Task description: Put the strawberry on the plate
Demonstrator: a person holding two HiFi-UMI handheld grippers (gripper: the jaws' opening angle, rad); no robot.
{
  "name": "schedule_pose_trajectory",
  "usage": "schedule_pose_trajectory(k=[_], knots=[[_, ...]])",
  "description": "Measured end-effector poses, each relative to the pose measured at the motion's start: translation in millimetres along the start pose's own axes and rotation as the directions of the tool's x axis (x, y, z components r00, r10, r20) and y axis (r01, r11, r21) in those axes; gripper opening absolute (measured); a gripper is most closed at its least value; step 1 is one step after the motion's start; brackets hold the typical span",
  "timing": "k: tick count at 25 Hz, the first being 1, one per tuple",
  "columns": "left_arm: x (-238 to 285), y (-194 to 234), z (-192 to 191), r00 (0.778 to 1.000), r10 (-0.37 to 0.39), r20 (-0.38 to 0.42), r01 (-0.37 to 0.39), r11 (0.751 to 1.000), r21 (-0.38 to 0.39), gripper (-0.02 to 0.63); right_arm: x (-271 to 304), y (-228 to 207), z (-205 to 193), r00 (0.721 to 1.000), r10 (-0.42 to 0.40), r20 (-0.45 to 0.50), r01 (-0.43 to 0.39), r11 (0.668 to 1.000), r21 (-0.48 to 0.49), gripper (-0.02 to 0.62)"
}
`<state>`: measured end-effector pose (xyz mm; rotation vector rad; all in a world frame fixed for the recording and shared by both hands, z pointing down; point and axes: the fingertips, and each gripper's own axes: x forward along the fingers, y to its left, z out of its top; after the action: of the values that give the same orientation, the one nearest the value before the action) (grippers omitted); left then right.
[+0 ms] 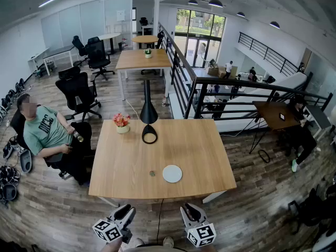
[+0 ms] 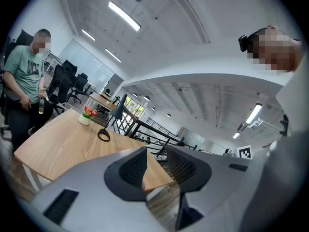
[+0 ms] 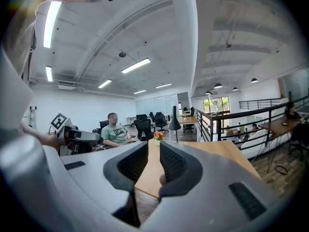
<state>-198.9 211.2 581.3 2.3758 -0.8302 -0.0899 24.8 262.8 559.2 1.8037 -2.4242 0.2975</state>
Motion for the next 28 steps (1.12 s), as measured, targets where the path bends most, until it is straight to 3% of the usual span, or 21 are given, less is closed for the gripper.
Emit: schedule_pose_trajectory(k=[12, 28], knots=[[11.7, -29.6, -18.7, 1.0, 0.001, -0.003, -0.001, 1.0, 0.008, 0.126, -25.4, -13.5, 1.8, 0.999, 0.039, 0.021, -0.039, 0.999, 0.026, 0.084], [38.0, -59.6, -44.5, 0.999, 0.036, 0.012, -0.037, 0.999, 0.002, 0.126, -46.8, -34.2, 2.5, 0.994, 0.107, 0.014, -0.106, 0.992, -0.062, 0.086]])
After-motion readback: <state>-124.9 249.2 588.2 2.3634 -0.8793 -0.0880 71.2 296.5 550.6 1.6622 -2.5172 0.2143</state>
